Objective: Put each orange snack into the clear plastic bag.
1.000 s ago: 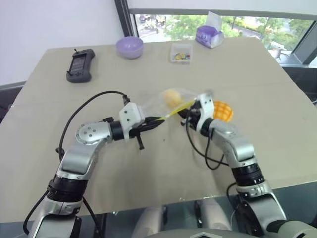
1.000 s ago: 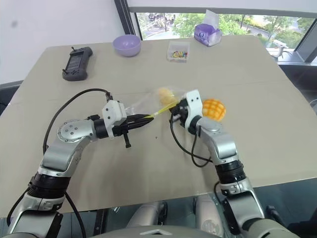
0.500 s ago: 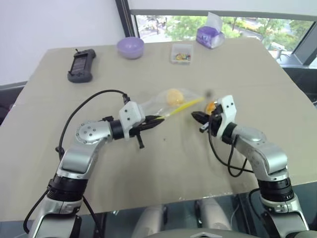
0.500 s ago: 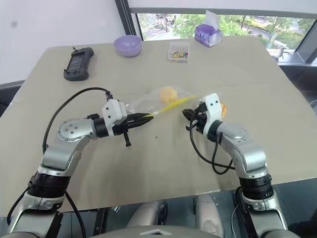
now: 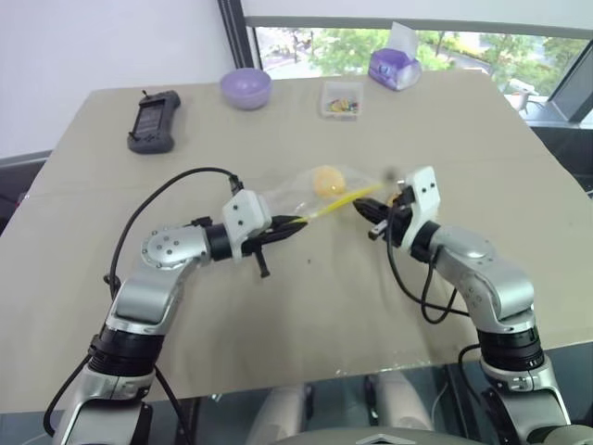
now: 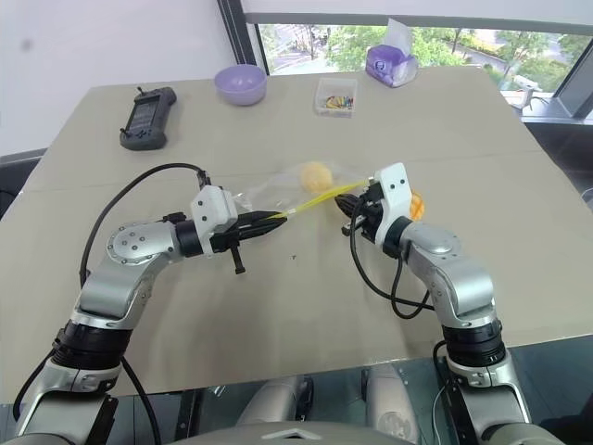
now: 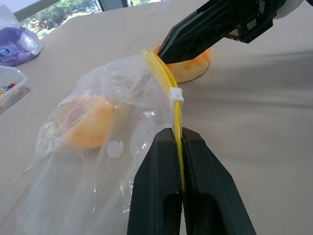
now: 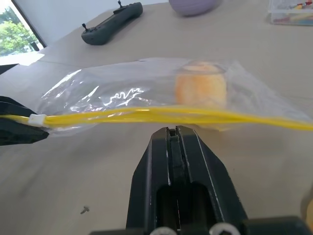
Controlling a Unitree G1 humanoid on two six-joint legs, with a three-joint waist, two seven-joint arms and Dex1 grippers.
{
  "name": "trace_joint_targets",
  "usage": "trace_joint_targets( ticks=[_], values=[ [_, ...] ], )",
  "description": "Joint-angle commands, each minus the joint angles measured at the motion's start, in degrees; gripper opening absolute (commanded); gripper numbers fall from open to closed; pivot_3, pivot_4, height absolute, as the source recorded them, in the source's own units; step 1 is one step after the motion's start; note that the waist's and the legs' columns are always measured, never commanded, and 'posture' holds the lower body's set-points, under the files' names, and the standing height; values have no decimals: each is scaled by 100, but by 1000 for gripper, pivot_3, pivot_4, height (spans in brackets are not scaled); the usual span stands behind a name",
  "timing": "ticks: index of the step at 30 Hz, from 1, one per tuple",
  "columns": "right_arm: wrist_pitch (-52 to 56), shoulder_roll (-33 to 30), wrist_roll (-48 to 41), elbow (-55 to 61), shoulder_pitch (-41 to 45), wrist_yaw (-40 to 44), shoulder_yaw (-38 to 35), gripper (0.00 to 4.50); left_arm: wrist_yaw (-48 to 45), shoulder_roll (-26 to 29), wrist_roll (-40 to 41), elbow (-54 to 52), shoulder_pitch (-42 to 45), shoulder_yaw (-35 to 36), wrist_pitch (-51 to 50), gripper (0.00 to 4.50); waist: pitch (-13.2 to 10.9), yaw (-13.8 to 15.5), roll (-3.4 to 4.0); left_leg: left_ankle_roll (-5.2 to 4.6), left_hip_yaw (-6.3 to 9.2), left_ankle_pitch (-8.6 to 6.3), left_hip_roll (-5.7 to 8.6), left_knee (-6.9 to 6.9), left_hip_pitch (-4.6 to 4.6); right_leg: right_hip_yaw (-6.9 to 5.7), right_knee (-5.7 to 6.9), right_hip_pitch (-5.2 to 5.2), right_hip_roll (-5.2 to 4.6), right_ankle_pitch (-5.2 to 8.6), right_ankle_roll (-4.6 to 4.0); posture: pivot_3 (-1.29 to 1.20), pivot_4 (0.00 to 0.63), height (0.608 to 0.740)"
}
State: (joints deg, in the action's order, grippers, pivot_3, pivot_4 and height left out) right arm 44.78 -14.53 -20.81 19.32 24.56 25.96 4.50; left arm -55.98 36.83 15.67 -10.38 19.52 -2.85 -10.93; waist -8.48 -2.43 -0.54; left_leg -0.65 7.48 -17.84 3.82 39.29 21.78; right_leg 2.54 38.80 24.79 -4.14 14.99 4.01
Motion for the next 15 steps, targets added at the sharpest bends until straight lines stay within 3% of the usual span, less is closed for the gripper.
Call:
trace_joint_targets(
  ticks=[1,15],
  values=[
    [-100,-21,-158,332,149,70,-60,19,29,25,-12,-86,86,36,69,0,0,2,0,0,1,0,0,0,0,0,0,0,0,0,0,0,150,740],
    [-125,-107,-291,321,135,132,-28,19,19,7,-13,-49,41,54,131,0,0,5,0,0,1,0,0,0,1,-1,-1,0,0,0,0,0,150,740]
  ],
)
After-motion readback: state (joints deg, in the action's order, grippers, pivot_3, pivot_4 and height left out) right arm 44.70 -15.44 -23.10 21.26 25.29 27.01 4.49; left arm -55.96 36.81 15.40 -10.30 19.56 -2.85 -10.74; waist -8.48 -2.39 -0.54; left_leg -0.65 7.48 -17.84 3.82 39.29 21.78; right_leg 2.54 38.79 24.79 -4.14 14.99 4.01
